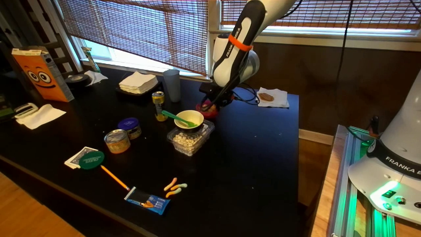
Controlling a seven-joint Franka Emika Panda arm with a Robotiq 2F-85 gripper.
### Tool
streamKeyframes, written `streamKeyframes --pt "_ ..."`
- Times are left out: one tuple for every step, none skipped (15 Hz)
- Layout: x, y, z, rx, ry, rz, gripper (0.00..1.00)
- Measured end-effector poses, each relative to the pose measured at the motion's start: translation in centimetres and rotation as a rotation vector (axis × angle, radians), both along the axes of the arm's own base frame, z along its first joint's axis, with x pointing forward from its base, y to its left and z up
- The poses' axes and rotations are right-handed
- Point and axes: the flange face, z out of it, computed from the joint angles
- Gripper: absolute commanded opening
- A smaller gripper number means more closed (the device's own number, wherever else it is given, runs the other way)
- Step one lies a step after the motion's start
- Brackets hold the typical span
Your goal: Put the red bowl on the right side of the clear object
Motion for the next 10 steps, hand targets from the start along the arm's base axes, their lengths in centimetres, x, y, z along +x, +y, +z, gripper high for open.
streamKeyframes --pt "-0.2 -0.1 -0.8 -0.005 -0.002 0.005 0.35" --pt "-0.3 -0.2 -1.5 -0.007 -0.002 0.009 0.42" --pt "-0.4 -0.2 -2.0 -0.008 -0.003 0.013 0.49" --pt "-0.4 -0.2 -2.2 -0.007 -0.005 0.016 0.56" --pt "-0.4 -0.1 -2.2 -0.005 -0.007 0.017 0.64" --pt "-0.2 0.0 -2.0 -0.002 -0.011 0.016 0.7" --pt "0.0 0.2 -1.6 -0.001 -0.012 0.016 0.76" --pt "0.2 0.4 -1.0 0.0 0.001 0.015 0.84" --pt "0.5 0.7 -0.1 -0.003 0.015 0.014 0.91" --pt "0.8 0.9 1.2 -0.008 0.023 0.011 0.99"
